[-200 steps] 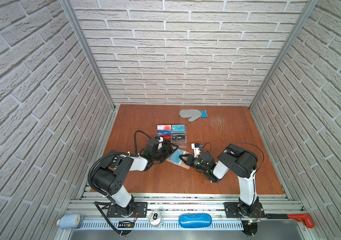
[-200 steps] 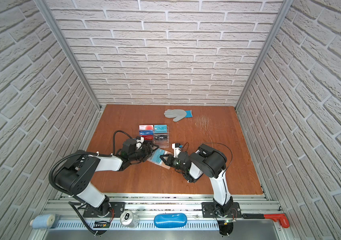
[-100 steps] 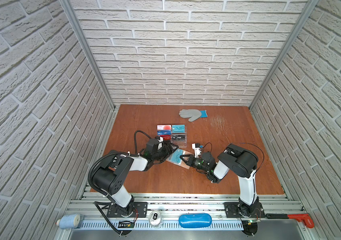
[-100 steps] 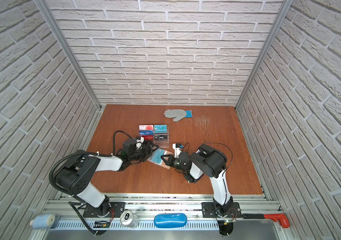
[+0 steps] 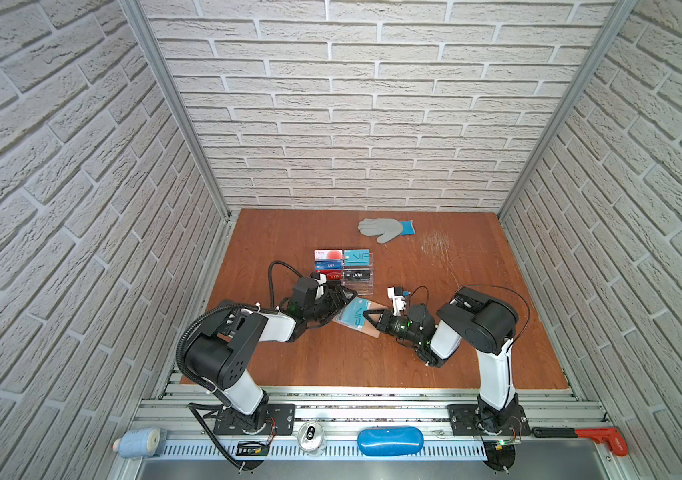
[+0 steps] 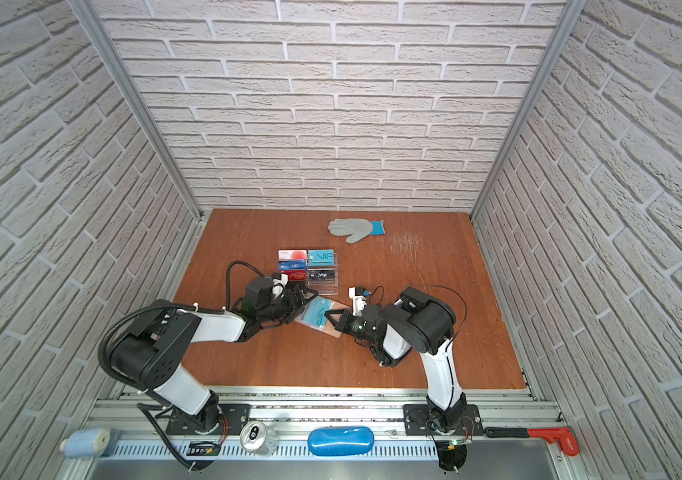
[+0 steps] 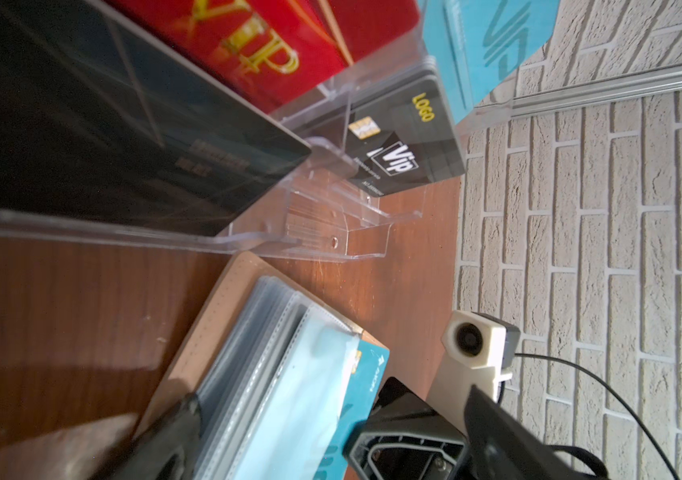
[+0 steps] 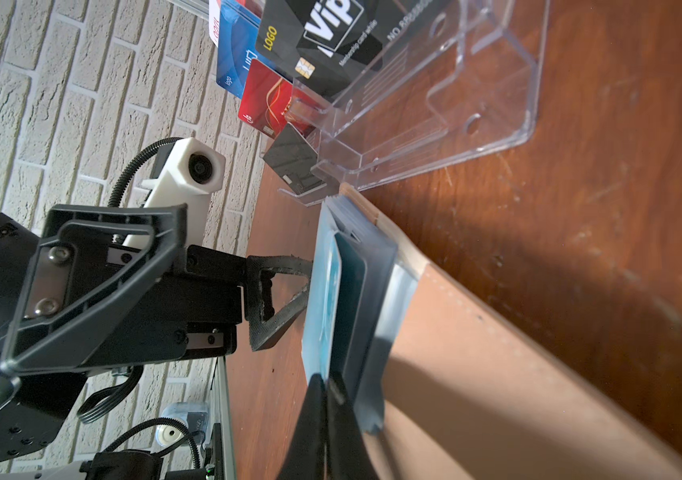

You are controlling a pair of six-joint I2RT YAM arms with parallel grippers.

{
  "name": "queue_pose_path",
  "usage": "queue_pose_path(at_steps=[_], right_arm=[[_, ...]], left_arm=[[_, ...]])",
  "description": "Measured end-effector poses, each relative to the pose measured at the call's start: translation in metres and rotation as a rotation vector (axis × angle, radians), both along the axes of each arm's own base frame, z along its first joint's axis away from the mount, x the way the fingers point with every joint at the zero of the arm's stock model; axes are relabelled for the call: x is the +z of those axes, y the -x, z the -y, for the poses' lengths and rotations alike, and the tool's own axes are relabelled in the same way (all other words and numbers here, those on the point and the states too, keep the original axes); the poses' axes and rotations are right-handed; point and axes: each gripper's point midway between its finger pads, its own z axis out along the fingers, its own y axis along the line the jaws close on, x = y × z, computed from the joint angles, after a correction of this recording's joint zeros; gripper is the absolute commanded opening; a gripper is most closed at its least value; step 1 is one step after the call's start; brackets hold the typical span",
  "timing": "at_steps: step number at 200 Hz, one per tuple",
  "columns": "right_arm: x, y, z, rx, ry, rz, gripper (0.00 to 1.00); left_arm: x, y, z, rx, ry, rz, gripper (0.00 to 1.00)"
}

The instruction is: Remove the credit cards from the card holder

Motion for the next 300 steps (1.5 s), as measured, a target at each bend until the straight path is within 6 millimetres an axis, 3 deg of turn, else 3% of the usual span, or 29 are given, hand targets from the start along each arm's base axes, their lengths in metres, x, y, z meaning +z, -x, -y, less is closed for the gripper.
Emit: queue_pose_path(at_steps=[234,273,300], right_arm=[[-0.006,0.015,0.056,-0.031,0.076,-0.053,0.06],[0.022,0.015,0.058,0.004,0.168,-0.020,0.06],[0.069,0.004,0.060,0.025,0.283,0.062,0.06]], left_arm=[[0.000,-0.001,0.001,-0.004,0.007,0.008,0.98],[0.000,-0.001,0.001,-0.004,0.007,0.009,0.98],[0.000,-0.001,0.001,-0.002,0.004,0.012,0.98]])
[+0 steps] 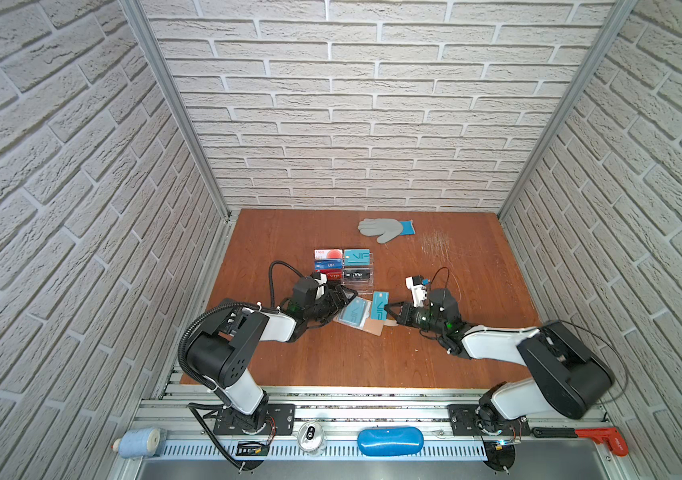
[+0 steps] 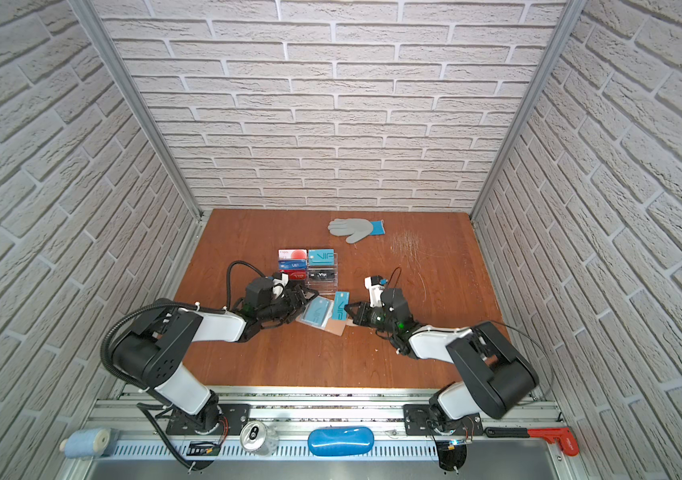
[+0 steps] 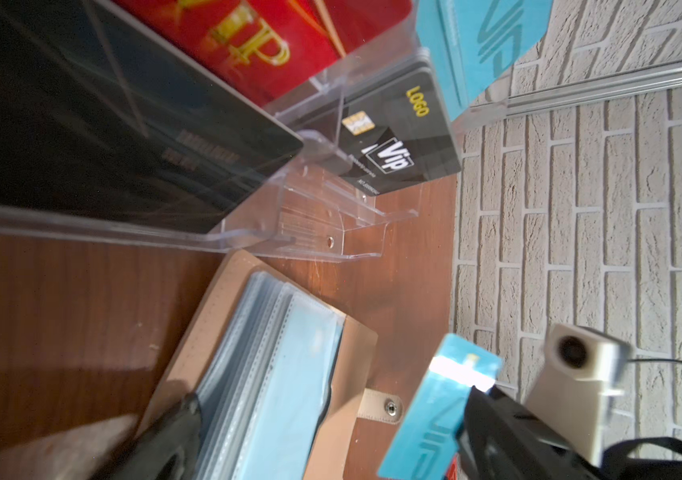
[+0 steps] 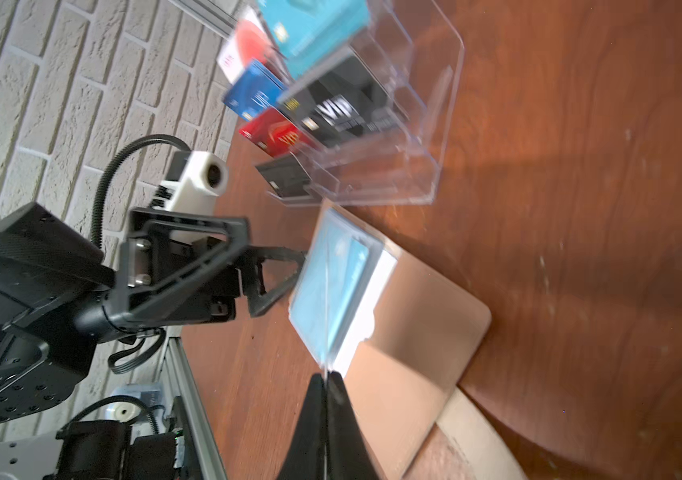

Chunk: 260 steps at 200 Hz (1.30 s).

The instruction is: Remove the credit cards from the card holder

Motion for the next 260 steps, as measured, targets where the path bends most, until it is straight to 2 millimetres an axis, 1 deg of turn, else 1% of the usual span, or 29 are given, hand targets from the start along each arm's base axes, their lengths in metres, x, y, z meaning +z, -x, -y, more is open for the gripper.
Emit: queue_pose_path(at_steps=[16,31,62,102,128,154,170,182,196,214,225,238,250,260], right_arm=[[0.029,-0.003,0.005,0.011,0.077,0.050,0.06],[0.045,-0.002,0.015,0.007,0.165,0.073,0.06],[0.058,0.002,0.042,-0.005,0.389,0.053,0.06],[0.074,0.005,0.066,0.031,0.621,0.036,0.06],[0.086,0.000,0.079,0.051,0.748,0.042,0.06],[0.101,-0.012,0.084,0.070,0.845,0.062,0.06],[0.111,-0.021,0.083,0.096,0.887,0.097,0.06],[0.116,-0.026,0.081,0.120,0.915,0.121,0.06],[0.122,-0.033,0.078,0.159,0.945,0.162,0.06],[0.130,-0.038,0.072,0.230,0.975,0.231,0.06],[0.137,-0.040,0.065,0.296,0.990,0.292,0.06],[0.147,-0.042,0.057,0.364,0.997,0.361,0.06],[0.158,-0.047,0.047,0.429,1.003,0.435,0.06],[0.167,-0.053,0.038,0.486,1.008,0.494,0.06]], left_arm=[[0.000,0.000,-0.001,0.004,-0.003,0.003,0.98],[0.000,-0.001,-0.001,0.005,-0.004,0.004,0.98],[0.001,0.000,-0.002,0.012,-0.007,0.004,0.98],[0.002,0.005,-0.006,0.021,-0.043,-0.011,0.98],[0.005,0.011,-0.015,0.031,-0.091,-0.015,0.98],[0.017,0.013,-0.023,0.042,-0.136,0.011,0.98],[0.028,0.012,-0.027,0.047,-0.167,0.038,0.98],[0.041,0.011,-0.030,0.051,-0.193,0.072,0.98],[0.062,0.009,-0.034,0.058,-0.218,0.129,0.98],[0.094,0.007,-0.039,0.070,-0.246,0.222,0.98],[0.113,0.007,-0.041,0.077,-0.259,0.279,0.98],[0.130,0.007,-0.042,0.082,-0.273,0.334,0.98],[0.140,0.007,-0.043,0.081,-0.285,0.370,0.98],[0.144,0.007,-0.042,0.078,-0.296,0.388,0.98]])
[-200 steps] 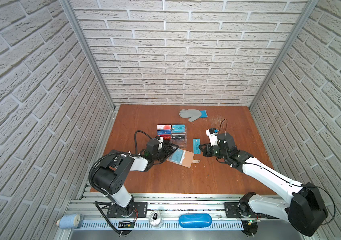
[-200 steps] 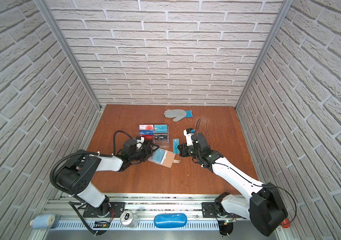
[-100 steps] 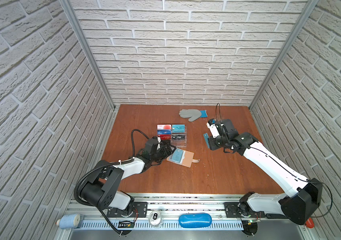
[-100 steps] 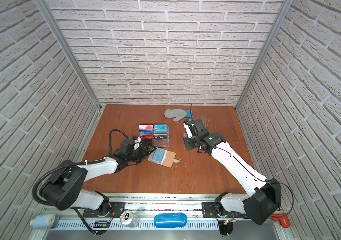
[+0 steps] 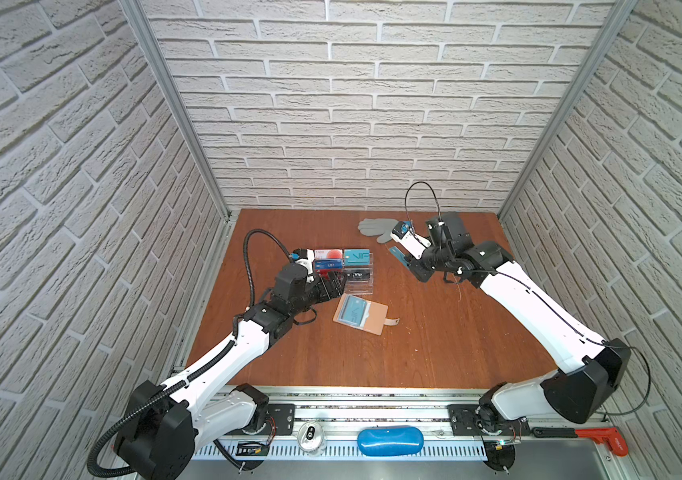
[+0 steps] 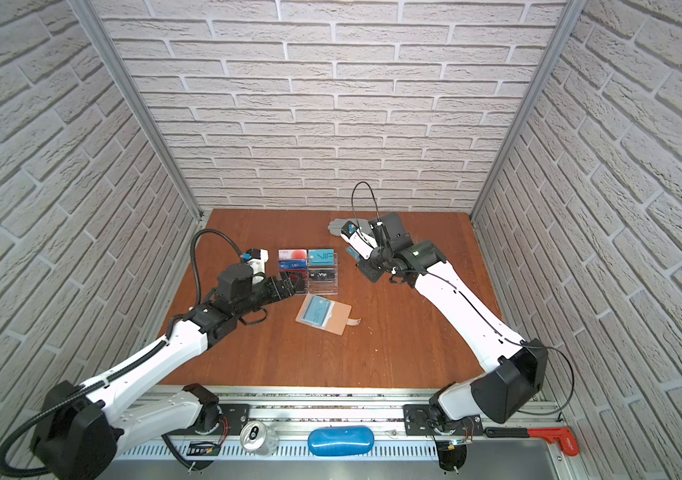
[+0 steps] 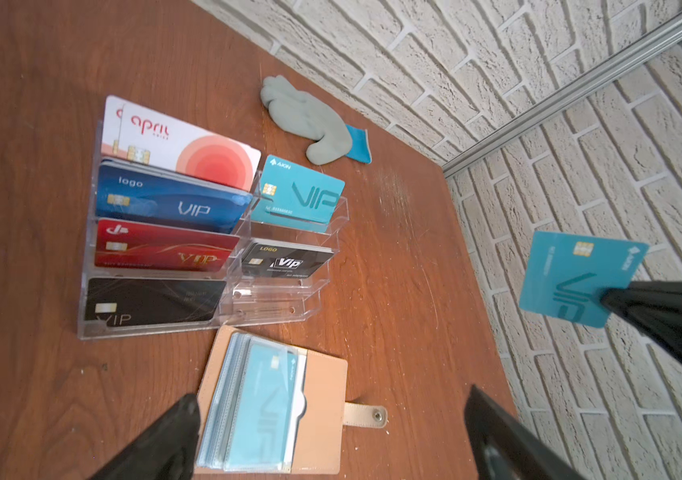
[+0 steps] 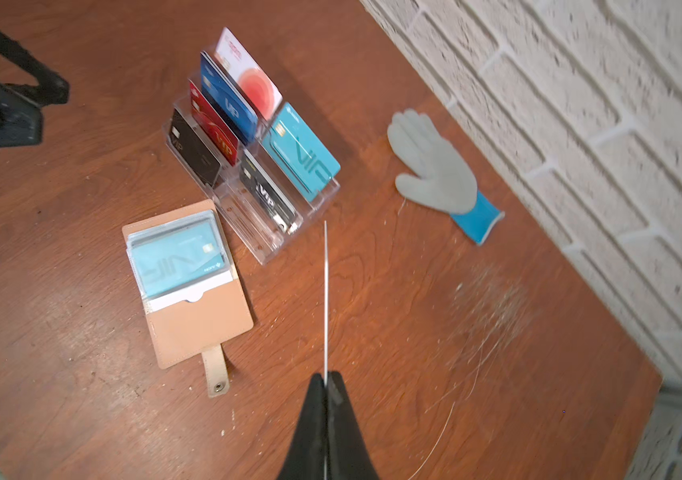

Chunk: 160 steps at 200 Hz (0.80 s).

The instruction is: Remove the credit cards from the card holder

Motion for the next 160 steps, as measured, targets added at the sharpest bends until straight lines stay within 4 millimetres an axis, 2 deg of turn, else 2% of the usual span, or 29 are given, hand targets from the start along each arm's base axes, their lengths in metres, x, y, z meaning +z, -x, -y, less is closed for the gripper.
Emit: queue_pose_path(at_steps=[30,70,116,160], right_arm=[[0.018,-0.023,-0.023,0.173,0.067,0.046,0.06],[0.016,-0.058,-0.047,0.334,0.179,0.010,0.05],[-0.014,-0.086,-0.060,0.447,0.284,-0.043,0.05],[-0.055,-0.095,-0.066,0.531,0.379,-0.089,0.06]], left_arm=[[-0.003,0.001,0.004,-0.019,-0.042,0.016,0.98],[-0.009,0.000,0.008,-0.031,-0.079,0.021,0.98],[-0.007,-0.009,0.009,-0.023,-0.107,0.047,0.98],[-0.010,-0.016,0.010,-0.030,-0.142,0.080,0.98]])
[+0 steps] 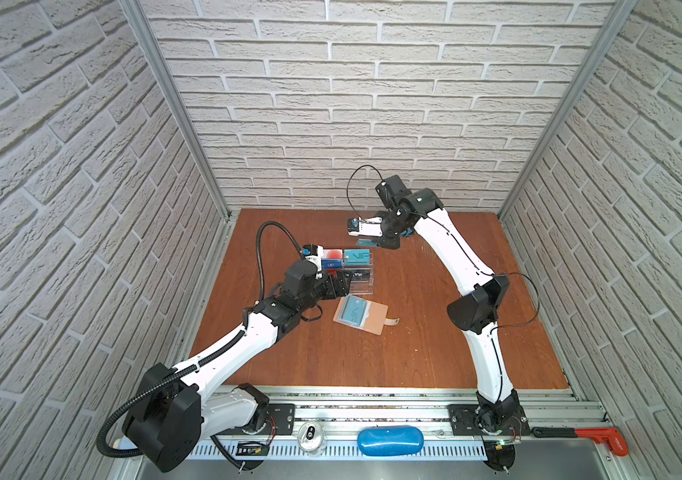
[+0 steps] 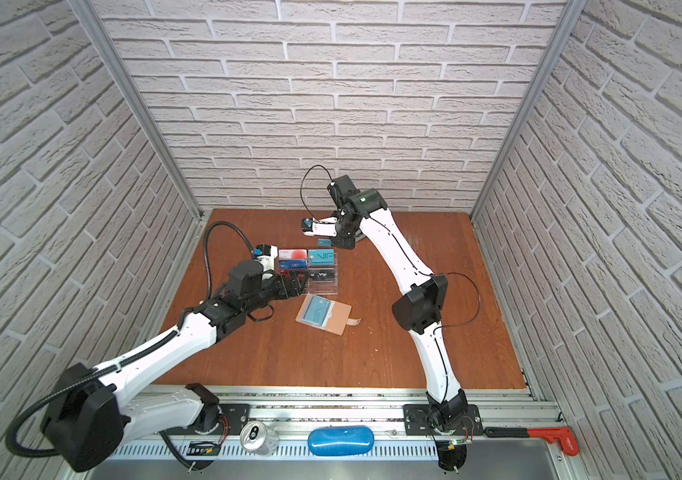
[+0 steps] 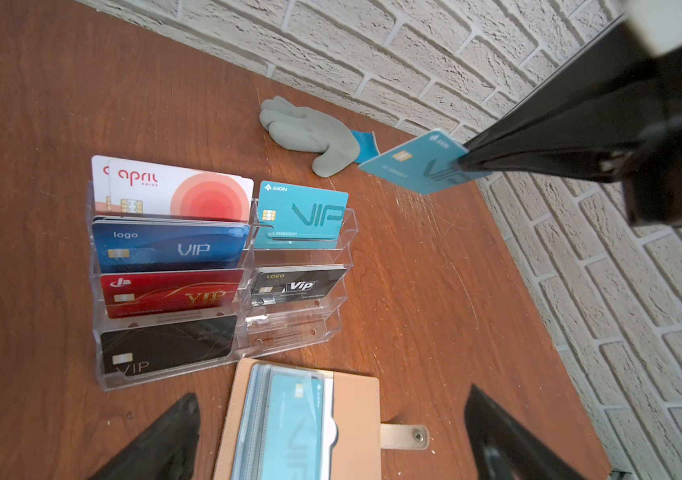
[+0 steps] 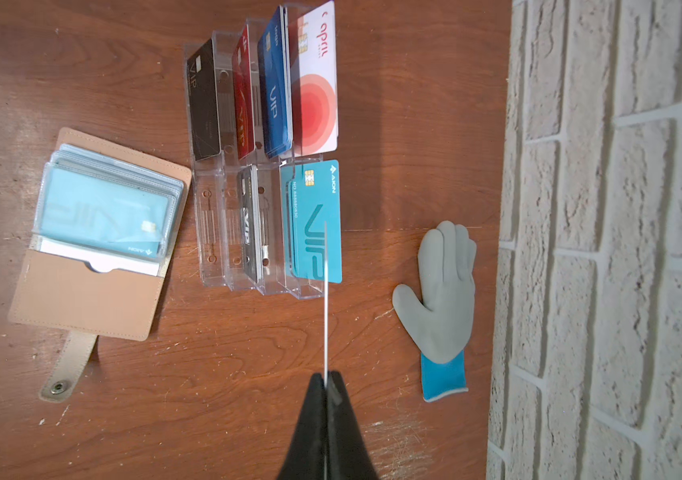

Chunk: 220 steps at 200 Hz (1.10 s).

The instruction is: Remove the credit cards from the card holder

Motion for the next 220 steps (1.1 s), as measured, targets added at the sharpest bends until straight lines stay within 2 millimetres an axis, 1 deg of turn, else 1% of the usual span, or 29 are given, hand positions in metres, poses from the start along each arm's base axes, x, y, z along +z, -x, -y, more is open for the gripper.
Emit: queue_pose_path(at_steps=[13,30,54,80,101,114,161,220], right_arm=[[-0.013,-0.003,-0.004,0.022,0.016,-0.013,0.05],[-0.026,-0.007,-0.009,0.048,0.025,-0.019,0.05],[-0.036,-0.014,-0.018,0.077,0.021,-0.008,0.05],[-0.036,-0.022,-0.025,0.094,0.008,0.029,0.05],[-0.034,-0.029,-0.030,0.099,-0.005,0.054,0.05],[-0.037,-0.032,-0.032,0.100,-0.009,0.059,0.05],[-0.053,-0.033,-0.036,0.104,0.001,0.034,0.05],[-0.051,-0.034,-0.040,0.094,-0.020,0.041,0.05]], left_arm=[[-0.003,-0.003,0.001,-0.003,-0.012,0.004,0.98],[-0.006,-0.006,0.002,-0.005,-0.024,0.010,0.98],[0.000,-0.011,0.003,0.002,-0.023,0.050,0.98],[0.008,-0.017,0.000,0.022,-0.019,0.090,0.98],[0.008,-0.020,-0.005,0.041,-0.018,0.101,0.98],[0.005,-0.022,-0.009,0.056,-0.020,0.101,0.98],[-0.007,-0.024,-0.021,0.089,-0.031,0.084,0.98],[-0.006,-0.026,-0.023,0.097,-0.026,0.091,0.98]])
